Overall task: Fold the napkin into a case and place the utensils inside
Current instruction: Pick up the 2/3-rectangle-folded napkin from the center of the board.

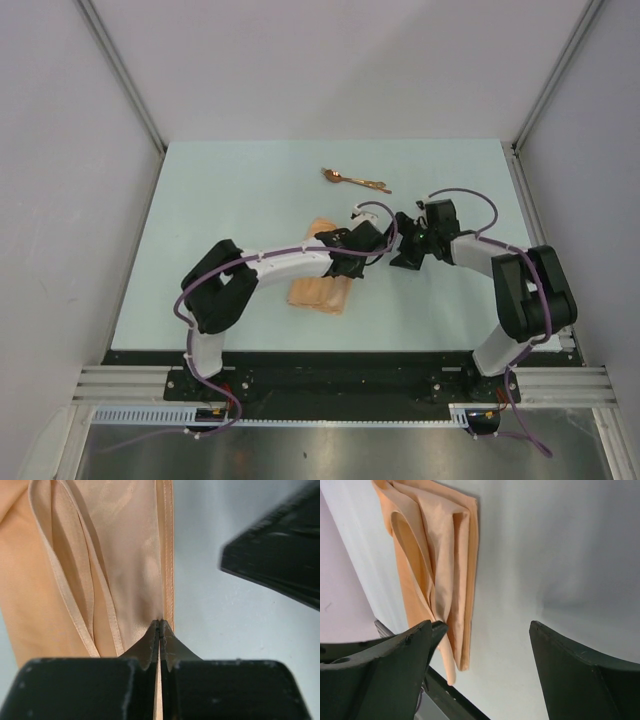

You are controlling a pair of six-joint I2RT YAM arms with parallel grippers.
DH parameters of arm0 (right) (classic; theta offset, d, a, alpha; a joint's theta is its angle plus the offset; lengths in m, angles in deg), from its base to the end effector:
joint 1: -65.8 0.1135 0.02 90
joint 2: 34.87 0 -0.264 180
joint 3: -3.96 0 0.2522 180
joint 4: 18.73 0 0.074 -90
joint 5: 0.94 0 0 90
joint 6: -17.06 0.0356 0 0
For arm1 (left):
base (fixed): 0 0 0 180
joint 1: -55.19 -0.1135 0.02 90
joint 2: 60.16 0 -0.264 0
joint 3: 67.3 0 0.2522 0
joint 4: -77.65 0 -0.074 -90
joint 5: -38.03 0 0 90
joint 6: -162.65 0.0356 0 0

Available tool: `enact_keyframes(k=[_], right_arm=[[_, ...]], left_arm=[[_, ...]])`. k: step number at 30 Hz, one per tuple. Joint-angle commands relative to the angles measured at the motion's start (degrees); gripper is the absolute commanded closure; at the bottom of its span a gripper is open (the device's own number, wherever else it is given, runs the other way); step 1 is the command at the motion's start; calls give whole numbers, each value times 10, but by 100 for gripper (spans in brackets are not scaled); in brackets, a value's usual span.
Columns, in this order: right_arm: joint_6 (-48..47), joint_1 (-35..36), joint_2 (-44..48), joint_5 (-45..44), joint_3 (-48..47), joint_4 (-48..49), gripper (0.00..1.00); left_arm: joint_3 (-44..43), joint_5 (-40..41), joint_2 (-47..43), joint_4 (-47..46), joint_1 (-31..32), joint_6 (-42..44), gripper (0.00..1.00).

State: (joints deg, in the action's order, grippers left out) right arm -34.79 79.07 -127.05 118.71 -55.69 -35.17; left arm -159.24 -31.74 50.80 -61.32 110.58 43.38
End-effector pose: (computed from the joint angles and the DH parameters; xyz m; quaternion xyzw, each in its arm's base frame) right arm 0.2992 0.0887 0.1625 0.1075 0.9035 0.3629 0.2013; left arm 0.2410 -0.3276 0.1848 0.1707 0.9367 -0.0459 0.3023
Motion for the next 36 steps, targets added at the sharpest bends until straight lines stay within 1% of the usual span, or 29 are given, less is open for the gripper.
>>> enact_keyframes(k=[1, 4, 7, 8, 9, 10, 11, 14, 15, 16, 17, 18, 20, 22, 24, 29, 36], right_arm=[[60, 31, -47, 0, -47, 47, 16], [79, 52, -63, -14, -53, 59, 18], [83, 56, -70, -32, -56, 54, 20], [80, 55, -70, -33, -57, 54, 20], [76, 54, -70, -37, -59, 47, 21], [73, 52, -72, -37, -61, 43, 21], [68, 46, -73, -35, -63, 39, 21], [54, 37, -70, -33, -63, 29, 21], [49, 35, -67, -33, -62, 29, 21], [47, 35, -65, -33, -60, 29, 21], [44, 35, -62, -33, -56, 29, 21], [42, 35, -58, -33, -55, 29, 21], [36, 35, -56, -31, -47, 12, 21], [34, 35, -49, -28, -40, 14, 21], [34, 35, -45, -27, -29, 18, 21], [35, 36, -35, -20, -12, 21, 21], [32, 40, -20, -21, -5, 21, 21]], left_arm=[[20, -12, -37, -21, -4, 11, 100], [24, -17, -39, -23, -5, 14, 100], [15, -23, -32, -13, -5, 21, 100], [11, -26, -27, -5, -4, 23, 99], [14, -30, -28, -6, 0, 25, 92], [19, -28, -32, -10, 3, 30, 81], [26, -24, -45, -21, 8, 33, 62], [38, -6, -53, -10, 22, 36, 51], [35, -6, -53, -4, 24, 37, 50], [36, -6, -54, 1, 26, 36, 43], [37, -16, -55, 4, 27, 36, 29], [45, -24, -63, 2, 30, 38, 23], [56, -41, -72, 9, 33, 34, 21], [61, -54, -79, 15, 35, 32, 21], [70, -75, -82, 28, 36, 31, 24], [99, -90, -88, 45, 39, 25, 30], [93, -104, -46, 43, 36, 34, 36]])
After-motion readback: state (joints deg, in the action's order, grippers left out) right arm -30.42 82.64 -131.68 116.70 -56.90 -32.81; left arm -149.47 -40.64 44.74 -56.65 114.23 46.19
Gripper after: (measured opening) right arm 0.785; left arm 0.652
